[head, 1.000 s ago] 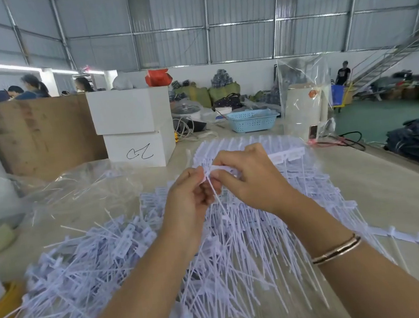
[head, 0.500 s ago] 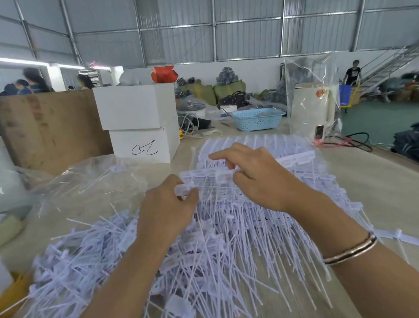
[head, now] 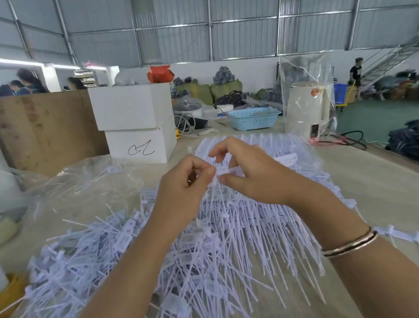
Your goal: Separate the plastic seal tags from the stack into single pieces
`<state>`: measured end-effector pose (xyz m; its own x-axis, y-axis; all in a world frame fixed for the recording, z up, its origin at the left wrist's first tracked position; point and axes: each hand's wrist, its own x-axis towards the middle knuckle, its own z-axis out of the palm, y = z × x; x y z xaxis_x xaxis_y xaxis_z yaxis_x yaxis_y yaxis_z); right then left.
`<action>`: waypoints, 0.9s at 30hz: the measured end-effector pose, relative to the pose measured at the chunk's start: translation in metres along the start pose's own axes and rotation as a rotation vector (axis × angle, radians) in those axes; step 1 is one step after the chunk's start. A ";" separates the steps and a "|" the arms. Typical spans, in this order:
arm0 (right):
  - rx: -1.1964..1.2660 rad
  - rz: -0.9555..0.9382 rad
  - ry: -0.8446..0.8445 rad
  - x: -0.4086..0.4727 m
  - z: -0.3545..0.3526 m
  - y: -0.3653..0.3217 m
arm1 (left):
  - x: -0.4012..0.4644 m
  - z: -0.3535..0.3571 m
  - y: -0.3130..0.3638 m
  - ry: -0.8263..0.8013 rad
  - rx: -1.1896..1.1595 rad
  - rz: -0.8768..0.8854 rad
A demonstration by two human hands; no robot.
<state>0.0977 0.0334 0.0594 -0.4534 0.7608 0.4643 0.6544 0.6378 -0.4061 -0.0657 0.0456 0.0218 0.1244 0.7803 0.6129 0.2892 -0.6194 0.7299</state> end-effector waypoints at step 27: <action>-0.326 -0.102 0.176 -0.001 -0.020 -0.012 | 0.002 -0.011 -0.020 0.244 0.015 -0.204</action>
<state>0.1018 0.0225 0.0795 -0.4335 0.6453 0.6290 0.7825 0.6158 -0.0925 -0.0821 0.0580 0.0119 -0.1685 0.8435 0.5101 0.2992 -0.4493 0.8418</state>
